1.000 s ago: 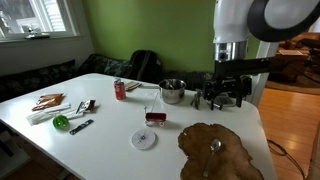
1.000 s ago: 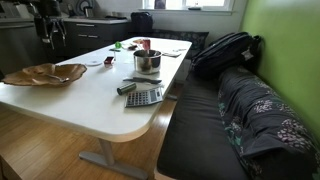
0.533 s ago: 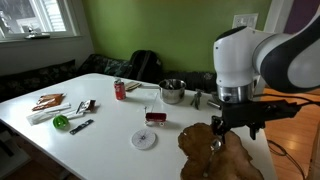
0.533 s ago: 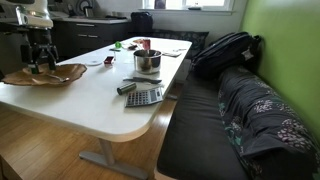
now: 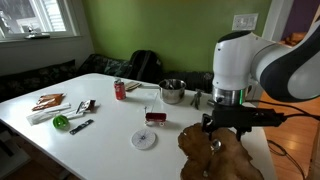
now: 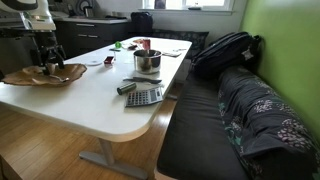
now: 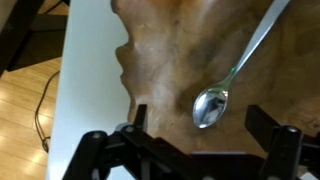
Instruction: Move the spoon to the red object
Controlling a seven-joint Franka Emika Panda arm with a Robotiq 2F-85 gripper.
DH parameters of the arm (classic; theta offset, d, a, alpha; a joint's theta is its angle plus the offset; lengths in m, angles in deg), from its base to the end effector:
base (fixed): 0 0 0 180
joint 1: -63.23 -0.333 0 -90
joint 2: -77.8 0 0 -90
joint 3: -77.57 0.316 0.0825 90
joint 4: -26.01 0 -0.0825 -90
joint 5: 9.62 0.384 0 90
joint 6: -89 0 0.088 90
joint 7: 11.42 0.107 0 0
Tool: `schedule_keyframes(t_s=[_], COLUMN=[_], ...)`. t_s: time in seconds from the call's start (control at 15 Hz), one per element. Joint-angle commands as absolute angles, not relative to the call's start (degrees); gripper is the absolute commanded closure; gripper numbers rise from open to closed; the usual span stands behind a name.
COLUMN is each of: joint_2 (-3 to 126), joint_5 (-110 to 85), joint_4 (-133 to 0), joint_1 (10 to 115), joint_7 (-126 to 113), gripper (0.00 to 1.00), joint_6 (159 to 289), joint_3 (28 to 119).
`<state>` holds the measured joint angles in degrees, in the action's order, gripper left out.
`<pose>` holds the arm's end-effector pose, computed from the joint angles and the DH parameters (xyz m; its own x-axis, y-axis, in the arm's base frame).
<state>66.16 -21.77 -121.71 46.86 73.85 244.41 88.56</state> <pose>0.3832 0.2112 0.1845 0.6844 -0.7284 0.0318 -0.7286 -0.6816 0.0680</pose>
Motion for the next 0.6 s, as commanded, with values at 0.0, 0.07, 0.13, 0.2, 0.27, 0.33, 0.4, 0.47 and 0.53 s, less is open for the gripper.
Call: schedule_keyframes(t_s=[0.0,0.07,0.13,0.2,0.27,0.33,0.4,0.47,0.53], joint_2=[62.00,61.25,60.36,59.78,59.21,58.48,57.79,57.21,56.68], joint_5=[-30.30,-31.74,-33.04,-34.40,-35.11,-35.11,-35.05,-34.54,-33.56], joint_4=[-122.07,-121.94,-121.80,-121.70,-121.76,-121.73,-121.66,-121.63,-121.75], joint_1=[42.84,41.48,40.17,38.62,37.36,36.49,35.55,34.87,34.84], joint_7=[84.34,86.52,88.42,90.32,91.69,92.49,93.14,93.54,93.54], gripper=[0.00,0.00,0.00,0.00,0.00,0.00,0.00,0.05,0.24], joint_6=[255.03,257.26,259.41,260.81,262.33,263.63,264.83,265.63,266.08], joint_3=[83.61,82.34,81.48,80.16,79.21,78.85,78.35,78.16,78.74])
